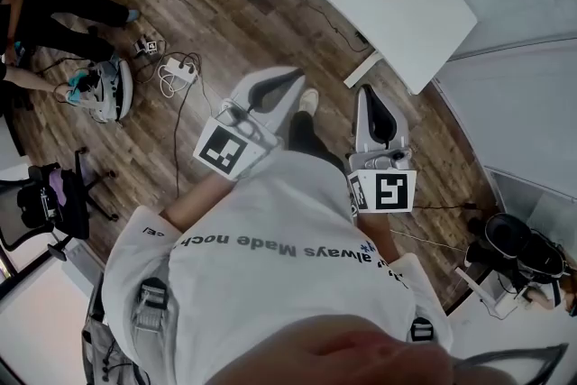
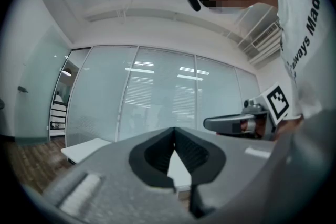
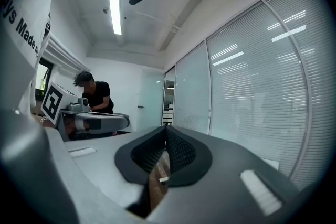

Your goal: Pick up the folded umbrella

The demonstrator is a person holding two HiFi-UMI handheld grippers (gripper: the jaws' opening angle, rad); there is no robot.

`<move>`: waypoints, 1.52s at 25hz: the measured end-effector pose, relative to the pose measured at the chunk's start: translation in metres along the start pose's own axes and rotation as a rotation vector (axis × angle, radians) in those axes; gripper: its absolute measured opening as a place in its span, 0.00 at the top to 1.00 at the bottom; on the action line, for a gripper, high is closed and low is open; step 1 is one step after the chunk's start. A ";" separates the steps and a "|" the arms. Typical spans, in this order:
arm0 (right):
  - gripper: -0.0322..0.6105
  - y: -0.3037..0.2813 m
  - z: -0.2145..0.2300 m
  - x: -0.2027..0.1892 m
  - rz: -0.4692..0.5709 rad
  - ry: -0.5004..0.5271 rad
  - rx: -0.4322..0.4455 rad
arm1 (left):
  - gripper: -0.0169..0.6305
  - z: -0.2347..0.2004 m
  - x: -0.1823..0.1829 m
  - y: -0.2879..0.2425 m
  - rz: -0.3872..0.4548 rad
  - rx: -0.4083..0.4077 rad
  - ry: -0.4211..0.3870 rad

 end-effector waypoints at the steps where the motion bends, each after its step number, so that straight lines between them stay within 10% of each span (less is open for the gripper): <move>1: 0.95 -0.005 0.008 0.000 0.001 -0.001 0.001 | 0.97 -0.004 0.000 -0.009 -0.001 0.001 -0.001; 22: 0.95 -0.107 0.261 0.004 0.011 0.000 0.024 | 0.97 -0.057 -0.003 -0.273 -0.016 0.029 -0.025; 38: 0.95 -0.184 0.362 -0.021 -0.030 -0.011 0.109 | 0.97 -0.106 -0.030 -0.389 -0.032 0.068 -0.006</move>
Point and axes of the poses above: the fingertips, and each gripper's own axes: y backward along the fingers, z to its right, x out of its top, the point moved 4 cm from there along y, backward along the fingers, and after that the axes turned 13 degrees about x, right-handed, at the moved point
